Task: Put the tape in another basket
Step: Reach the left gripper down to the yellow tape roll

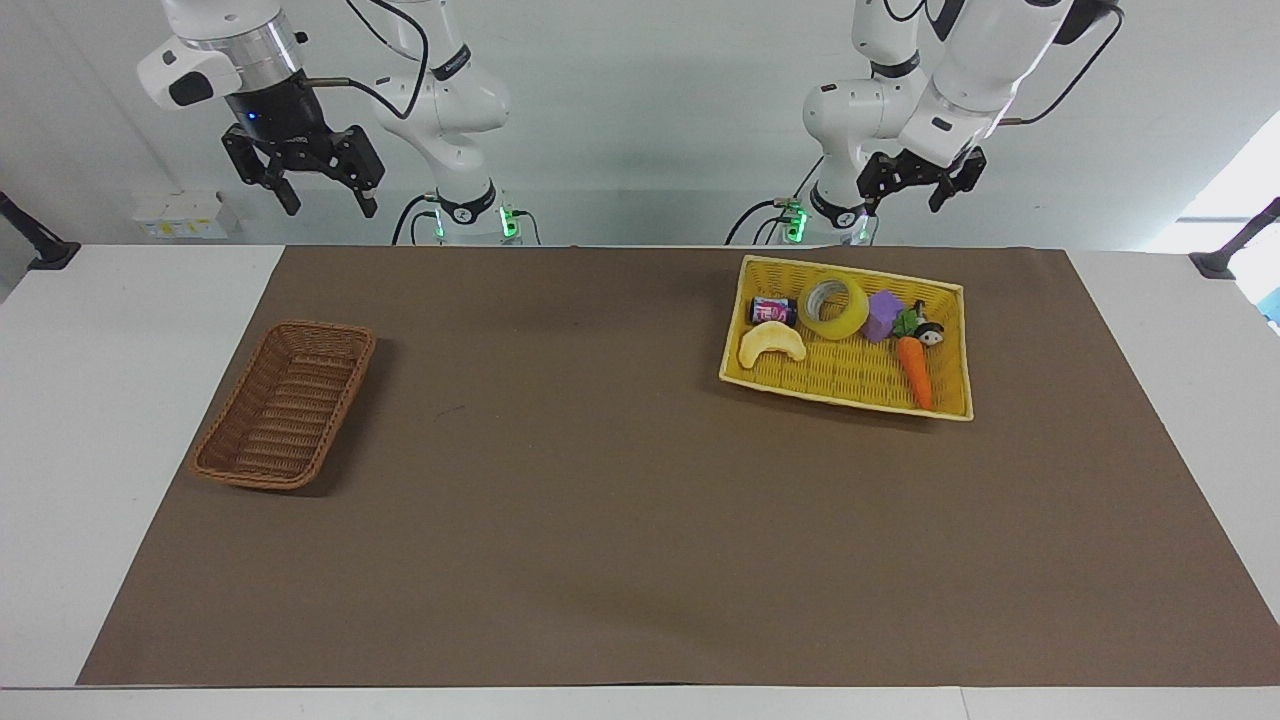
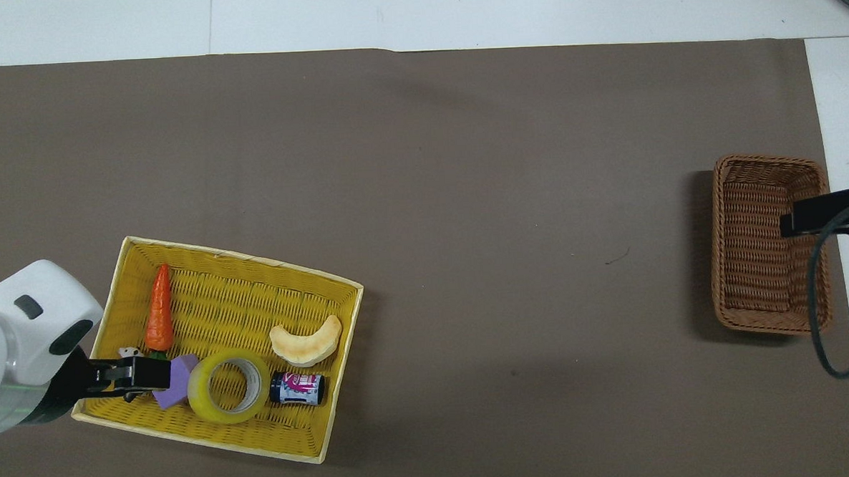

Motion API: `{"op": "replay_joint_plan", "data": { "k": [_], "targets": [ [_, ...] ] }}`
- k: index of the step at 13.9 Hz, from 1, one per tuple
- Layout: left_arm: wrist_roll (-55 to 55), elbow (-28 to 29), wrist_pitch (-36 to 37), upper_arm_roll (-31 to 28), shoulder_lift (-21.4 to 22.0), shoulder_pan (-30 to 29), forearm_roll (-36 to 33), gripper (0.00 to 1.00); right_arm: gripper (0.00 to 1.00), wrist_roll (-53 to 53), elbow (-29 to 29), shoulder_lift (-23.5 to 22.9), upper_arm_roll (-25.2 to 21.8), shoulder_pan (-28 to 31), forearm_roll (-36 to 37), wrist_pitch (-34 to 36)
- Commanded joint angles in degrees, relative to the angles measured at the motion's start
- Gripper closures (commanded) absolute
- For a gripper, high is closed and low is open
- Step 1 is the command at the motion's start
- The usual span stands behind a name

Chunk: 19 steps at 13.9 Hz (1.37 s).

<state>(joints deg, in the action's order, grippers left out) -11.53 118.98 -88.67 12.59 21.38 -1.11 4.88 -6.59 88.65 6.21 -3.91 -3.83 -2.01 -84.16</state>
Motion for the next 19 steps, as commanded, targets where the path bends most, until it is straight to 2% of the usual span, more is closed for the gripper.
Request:
{"op": "replay_joint_plan", "data": {
  "k": [1, 5, 8, 12, 16, 17, 18, 19],
  "targets": [
    [-2.18, 7.83, -7.11, -0.19, 2.09, 0.49, 0.13, 0.0, 0.0, 1.41, 0.83, 0.91, 0.4, 1.11, -1.33, -0.22],
    [-2.18, 15.47, -13.88, -0.19, 2.44, 0.58, 0.04, 0.0, 0.0, 1.32, 0.83, 0.91, 0.4, 1.11, -1.33, -0.22],
    [-2.36, 23.55, -22.31, -0.11, 1.74, 0.76, 0.04, 0.0, 0.0, 1.41, 0.83, 0.91, 0.4, 1.11, -1.33, -0.22],
    [-2.53, 31.73, -34.44, -0.02, -2.91, 3.39, 0.13, 0.0, 0.0, 1.41, 0.83, 0.91, 0.4, 1.11, -1.33, -0.22],
    [-4.02, 30.35, -31.4, -0.11, -3.89, 4.45, 0.04, 0.07, 0.0, 1.41, 0.83, 0.91, 0.4, 1.11, -1.33, -0.22],
    [-4.03, 29.65, -29.82, -0.11, -3.8, 4.54, 0.04, 0.12, 0.0, 1.32, 0.83, 0.91, 0.4, 1.11, -1.33, -0.31],
    [-4.12, 28.94, -28.24, -0.11, -3.8, 4.54, 0.04, 0.3, 0.0, 1.41, 0.83, 0.91, 0.4, 1.11, -1.33, -0.22],
    [-4.12, 28.68, -27.27, -0.11, -3.71, 4.54, 0.04, 0.57, 0.0, 1.41, 0.83, 0.91, 0.4, 1.11, -1.33, -0.22]
  ]
}}
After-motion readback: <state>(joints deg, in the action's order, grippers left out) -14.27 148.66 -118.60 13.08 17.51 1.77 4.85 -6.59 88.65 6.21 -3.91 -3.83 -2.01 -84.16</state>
